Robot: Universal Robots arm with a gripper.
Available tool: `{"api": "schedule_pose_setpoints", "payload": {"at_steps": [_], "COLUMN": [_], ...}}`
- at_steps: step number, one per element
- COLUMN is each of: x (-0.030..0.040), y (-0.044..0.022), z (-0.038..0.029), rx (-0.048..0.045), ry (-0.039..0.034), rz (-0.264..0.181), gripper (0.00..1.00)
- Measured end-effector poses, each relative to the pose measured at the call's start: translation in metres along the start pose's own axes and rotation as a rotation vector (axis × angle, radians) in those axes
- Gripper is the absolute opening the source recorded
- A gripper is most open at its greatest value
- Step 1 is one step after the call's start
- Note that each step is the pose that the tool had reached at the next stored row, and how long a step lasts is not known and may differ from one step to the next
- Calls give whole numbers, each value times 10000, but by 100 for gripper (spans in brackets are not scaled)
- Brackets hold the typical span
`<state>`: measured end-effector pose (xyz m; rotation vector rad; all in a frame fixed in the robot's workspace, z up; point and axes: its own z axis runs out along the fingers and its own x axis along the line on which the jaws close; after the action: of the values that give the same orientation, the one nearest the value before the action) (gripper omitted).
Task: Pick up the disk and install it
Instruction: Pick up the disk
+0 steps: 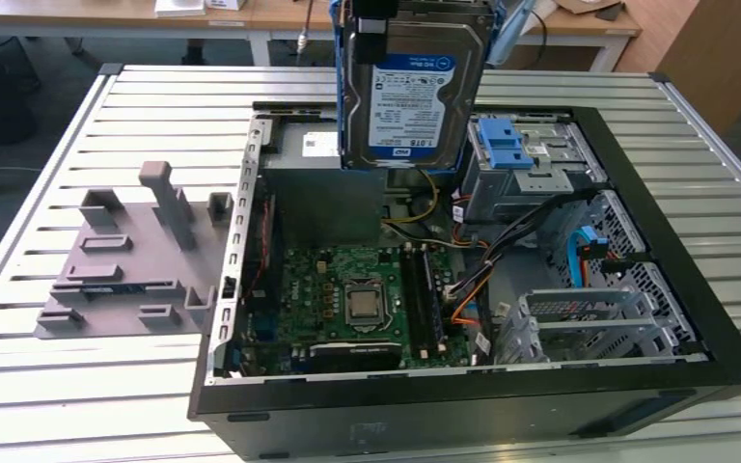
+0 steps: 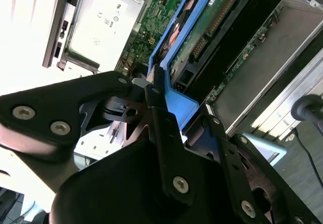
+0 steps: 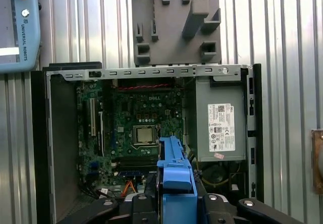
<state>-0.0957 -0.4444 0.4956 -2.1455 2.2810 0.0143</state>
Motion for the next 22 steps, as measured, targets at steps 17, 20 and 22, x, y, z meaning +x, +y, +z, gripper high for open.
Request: {"api": "schedule_pose_setpoints", "payload": {"at_steps": [17,20,22], "x": [-12,-13,-13], "y": [-205,-205,-206], "z": [1,1,2], "rx": [0,0,0], "ry": [0,1,-1], "rz": [0,0,0], "gripper": [37,37,37]}}
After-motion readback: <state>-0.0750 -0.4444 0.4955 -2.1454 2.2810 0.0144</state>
